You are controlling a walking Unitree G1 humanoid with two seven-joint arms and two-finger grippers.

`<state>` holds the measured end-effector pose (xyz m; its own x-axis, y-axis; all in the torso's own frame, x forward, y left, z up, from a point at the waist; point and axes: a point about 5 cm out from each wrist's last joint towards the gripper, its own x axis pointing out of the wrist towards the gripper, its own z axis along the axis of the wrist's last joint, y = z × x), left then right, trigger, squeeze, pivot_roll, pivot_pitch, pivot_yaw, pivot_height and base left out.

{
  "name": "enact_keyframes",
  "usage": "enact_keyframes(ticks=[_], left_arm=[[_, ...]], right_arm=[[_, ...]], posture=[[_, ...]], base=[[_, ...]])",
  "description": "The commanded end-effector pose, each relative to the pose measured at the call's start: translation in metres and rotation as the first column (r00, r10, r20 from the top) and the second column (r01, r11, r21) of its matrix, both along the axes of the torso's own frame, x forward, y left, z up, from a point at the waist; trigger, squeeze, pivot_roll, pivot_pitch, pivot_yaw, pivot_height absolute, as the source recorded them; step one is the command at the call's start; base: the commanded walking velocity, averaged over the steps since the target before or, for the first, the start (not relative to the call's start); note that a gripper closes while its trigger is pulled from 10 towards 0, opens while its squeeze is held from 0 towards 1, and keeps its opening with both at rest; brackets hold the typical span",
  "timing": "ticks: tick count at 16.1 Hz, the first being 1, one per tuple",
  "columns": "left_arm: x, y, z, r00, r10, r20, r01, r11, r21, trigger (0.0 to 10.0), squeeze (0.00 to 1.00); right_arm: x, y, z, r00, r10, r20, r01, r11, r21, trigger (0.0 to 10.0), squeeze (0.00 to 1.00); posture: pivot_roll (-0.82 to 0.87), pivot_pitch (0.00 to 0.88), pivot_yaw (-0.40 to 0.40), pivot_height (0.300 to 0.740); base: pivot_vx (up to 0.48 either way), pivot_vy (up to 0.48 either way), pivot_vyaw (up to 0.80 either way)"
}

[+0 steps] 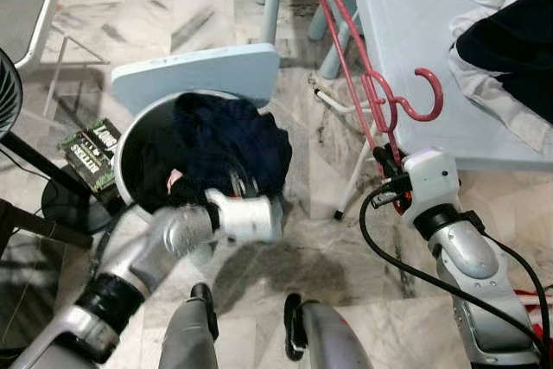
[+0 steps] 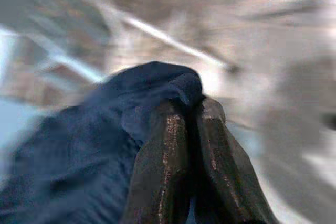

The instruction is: Hang hanger

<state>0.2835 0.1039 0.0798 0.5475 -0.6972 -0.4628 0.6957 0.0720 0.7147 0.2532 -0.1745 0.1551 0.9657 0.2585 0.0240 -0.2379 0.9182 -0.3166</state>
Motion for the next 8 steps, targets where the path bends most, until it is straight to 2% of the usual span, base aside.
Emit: enact_keyframes(ticks=[1, 2, 3, 4, 5, 8], left_arm=[[-0.015, 0.001, -0.020, 0.992, -0.034, -0.123, 0.040, 0.998, 0.046, 0.0, 0.00], [-0.013, 0.005, -0.022, 0.992, -0.004, -0.124, 0.011, 0.998, 0.056, 3.0, 0.00], [-0.011, 0.009, -0.023, 0.992, 0.027, -0.121, -0.020, 0.998, 0.063, 10.0, 0.00], [-0.007, 0.015, -0.025, 0.990, 0.081, -0.118, -0.074, 0.995, 0.063, 10.0, 0.00], [-0.002, 0.020, -0.023, 0.983, 0.149, -0.106, -0.148, 0.989, 0.026, 10.0, 1.00], [0.013, 0.029, -0.014, 0.958, 0.284, -0.026, -0.285, 0.957, -0.052, 10.0, 1.00]], right_arm=[[-0.001, -0.002, 0.000, 1.000, -0.012, 0.007, 0.012, 1.000, 0.000, 10.0, 0.00], [-0.001, -0.003, 0.000, 1.000, -0.012, 0.008, 0.012, 1.000, -0.001, 10.0, 0.00], [-0.001, -0.004, 0.000, 1.000, -0.013, 0.008, 0.013, 1.000, -0.002, 10.0, 0.00], [-0.001, -0.005, 0.000, 1.000, -0.013, 0.007, 0.013, 1.000, -0.003, 10.0, 0.00], [0.000, -0.004, 0.000, 1.000, -0.011, 0.009, 0.011, 1.000, -0.003, 10.0, 0.00], [0.002, -0.002, 0.001, 1.000, -0.006, 0.012, 0.006, 1.000, 0.001, 10.0, 0.00]], posture=[[-0.13, 0.273, -0.060, 0.740], [-0.13, 0.273, -0.060, 0.740], [-0.13, 0.273, -0.064, 0.740], [-0.13, 0.273, -0.067, 0.740], [-0.13, 0.273, -0.067, 0.740], [-0.12, 0.269, -0.069, 0.740]], base=[[0.000, 0.000, 0.00], [0.000, 0.000, 0.00], [0.000, 0.000, 0.00], [0.000, 0.000, 0.00], [0.000, 0.000, 0.00], [0.000, 0.000, 0.00]])
